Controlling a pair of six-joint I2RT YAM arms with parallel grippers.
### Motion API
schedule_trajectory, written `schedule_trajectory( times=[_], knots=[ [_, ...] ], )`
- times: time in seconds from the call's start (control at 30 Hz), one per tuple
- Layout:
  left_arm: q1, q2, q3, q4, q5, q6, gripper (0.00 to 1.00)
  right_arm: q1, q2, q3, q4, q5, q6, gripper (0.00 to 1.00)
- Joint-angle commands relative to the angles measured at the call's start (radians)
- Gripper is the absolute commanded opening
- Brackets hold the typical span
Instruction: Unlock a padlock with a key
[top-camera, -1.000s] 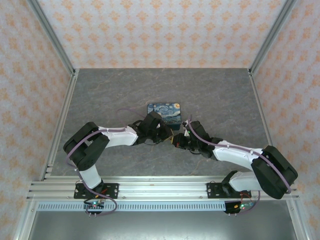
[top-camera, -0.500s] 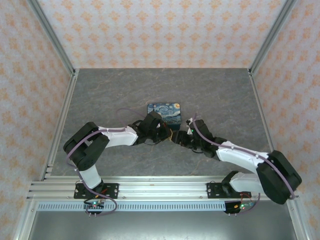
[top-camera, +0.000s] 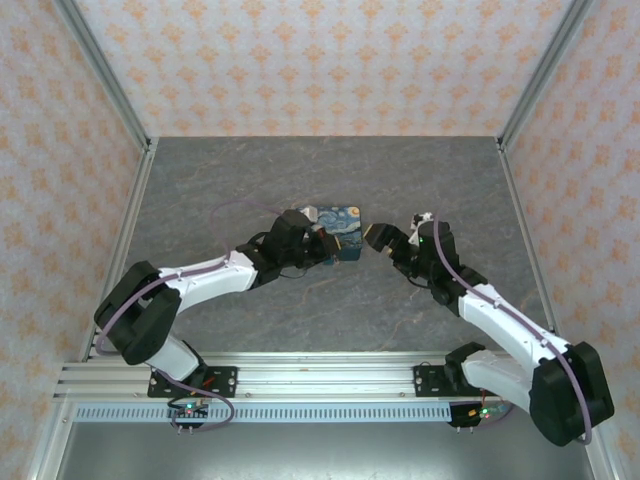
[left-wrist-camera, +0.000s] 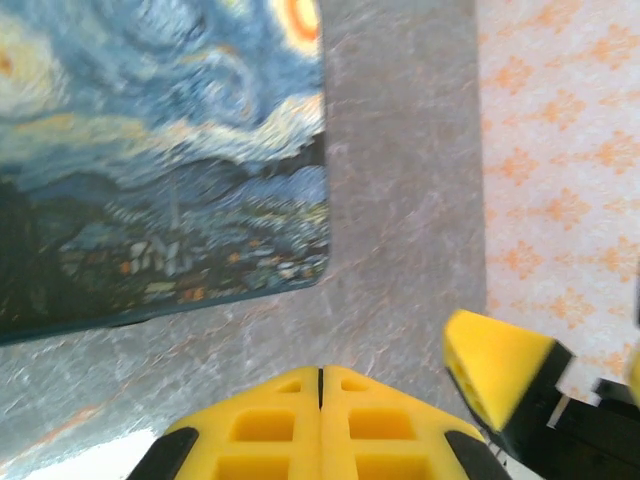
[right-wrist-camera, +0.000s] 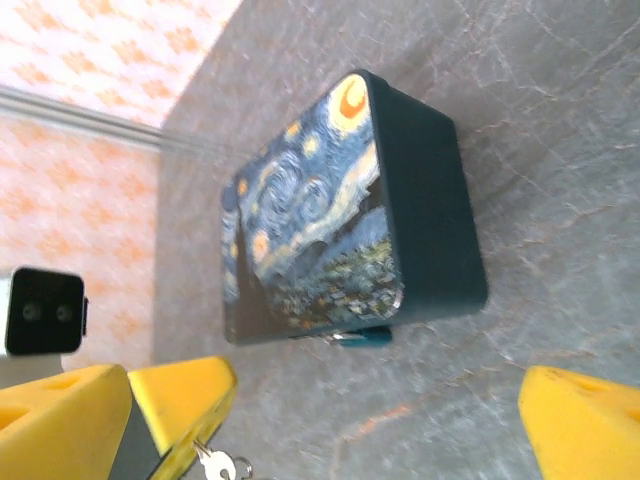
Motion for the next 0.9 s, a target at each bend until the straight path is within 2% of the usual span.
schedule_trajectory(
  times=[0.0,0.1,0.27,0.47,0.7,0.87],
  knots=[
    [0.006,-0.038,0.010,0.069,-0.064,0.057,0.00,-0.003,0.023,-0.032,0.227,-0.071,0.117,0.97],
    [0.008,-0.057,0.000,0.128,-0.096,0.048,0.00,-0.003,0.039,-0.067,0.398,-0.079,0.183,0.89],
    [0.007,-0.076,-0.052,0.272,-0.163,-0.017,0.00,-0.004,0.082,-0.105,0.647,-0.090,0.276,0.83],
    [0.005,-0.088,-0.116,0.448,-0.233,-0.107,0.00,0.003,0.147,-0.095,0.781,-0.087,0.346,0.72],
    [0.006,-0.101,-0.126,0.507,-0.251,-0.152,0.00,0.071,0.261,-0.042,0.866,-0.073,0.369,0.61],
    [0.005,-0.078,-0.103,0.517,-0.223,-0.183,0.00,0.116,0.344,-0.016,0.939,-0.065,0.382,0.55]
  ],
)
